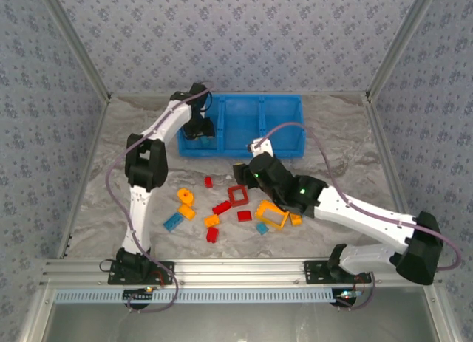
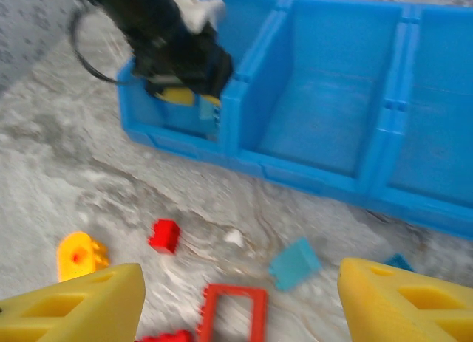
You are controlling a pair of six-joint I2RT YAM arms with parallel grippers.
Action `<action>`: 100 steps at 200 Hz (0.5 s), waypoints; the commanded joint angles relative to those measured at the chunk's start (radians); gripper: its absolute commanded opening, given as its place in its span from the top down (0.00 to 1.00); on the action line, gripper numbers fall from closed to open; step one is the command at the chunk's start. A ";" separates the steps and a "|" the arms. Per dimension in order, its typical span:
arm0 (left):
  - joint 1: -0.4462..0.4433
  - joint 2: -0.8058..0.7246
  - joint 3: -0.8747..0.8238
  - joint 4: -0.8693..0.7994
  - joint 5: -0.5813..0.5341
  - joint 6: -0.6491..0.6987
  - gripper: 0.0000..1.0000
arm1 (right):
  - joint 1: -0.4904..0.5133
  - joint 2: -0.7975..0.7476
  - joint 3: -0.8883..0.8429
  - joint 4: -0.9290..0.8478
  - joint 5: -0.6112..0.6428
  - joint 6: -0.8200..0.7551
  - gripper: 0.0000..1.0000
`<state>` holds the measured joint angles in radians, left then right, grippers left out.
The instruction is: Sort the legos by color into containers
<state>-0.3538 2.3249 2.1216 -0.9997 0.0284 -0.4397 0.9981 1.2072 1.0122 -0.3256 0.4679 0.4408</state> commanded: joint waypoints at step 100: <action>-0.425 -1.036 -0.914 0.315 0.098 -0.154 0.43 | -0.133 0.117 -0.059 -0.564 -0.236 -0.093 0.48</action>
<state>-0.6895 1.3918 1.3827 -0.7654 0.0692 -0.5274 0.8871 1.2251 0.9489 -0.8021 0.2932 0.3954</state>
